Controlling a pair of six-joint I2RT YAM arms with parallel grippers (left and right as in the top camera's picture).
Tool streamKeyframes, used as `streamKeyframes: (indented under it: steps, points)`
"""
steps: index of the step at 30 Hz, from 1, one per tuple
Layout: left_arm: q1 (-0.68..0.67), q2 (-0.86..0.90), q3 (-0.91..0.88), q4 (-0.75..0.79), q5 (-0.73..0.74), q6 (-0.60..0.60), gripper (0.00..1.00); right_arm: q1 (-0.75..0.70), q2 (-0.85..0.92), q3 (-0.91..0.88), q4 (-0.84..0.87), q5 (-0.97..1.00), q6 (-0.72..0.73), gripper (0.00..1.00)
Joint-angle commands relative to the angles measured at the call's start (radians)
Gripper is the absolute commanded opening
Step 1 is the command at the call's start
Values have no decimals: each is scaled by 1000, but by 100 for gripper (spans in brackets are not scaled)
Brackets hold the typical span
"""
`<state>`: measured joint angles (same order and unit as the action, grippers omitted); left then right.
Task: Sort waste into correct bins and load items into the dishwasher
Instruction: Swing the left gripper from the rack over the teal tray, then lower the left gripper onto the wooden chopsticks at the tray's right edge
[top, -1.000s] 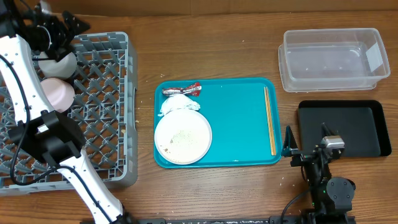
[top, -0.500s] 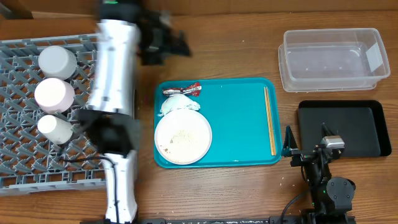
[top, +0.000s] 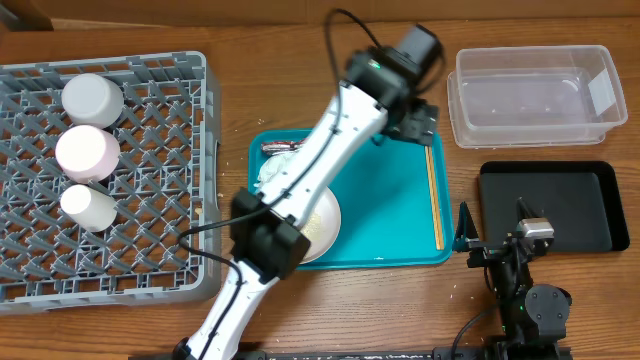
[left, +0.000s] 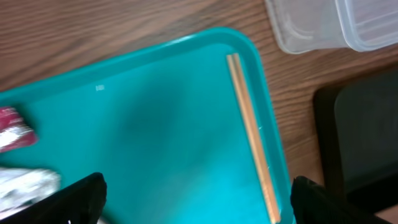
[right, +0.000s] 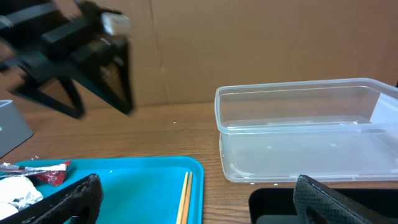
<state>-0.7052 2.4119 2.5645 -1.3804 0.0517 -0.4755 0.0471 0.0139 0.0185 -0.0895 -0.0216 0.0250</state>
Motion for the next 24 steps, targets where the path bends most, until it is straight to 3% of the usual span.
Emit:
streamKeyframes:
  steps: [1, 5, 8, 18, 24]
  points:
    - [-42, 71, -4, 45, -32, -118, 95, -3, -11, -10, 5, 5, -7, 100]
    - [-94, 122, -4, 109, -56, -132, 77, -3, -11, -10, 5, 5, -7, 100]
    - [-119, 159, -4, 144, -95, -156, 76, -3, -11, -10, 5, 5, -6, 100]
    - [-129, 251, -4, 167, -283, -283, 54, -3, -11, -10, 5, 5, -7, 100]
    - [-135, 251, -4, 209, -295, -315, 48, -3, -11, -10, 5, 5, -7, 100]
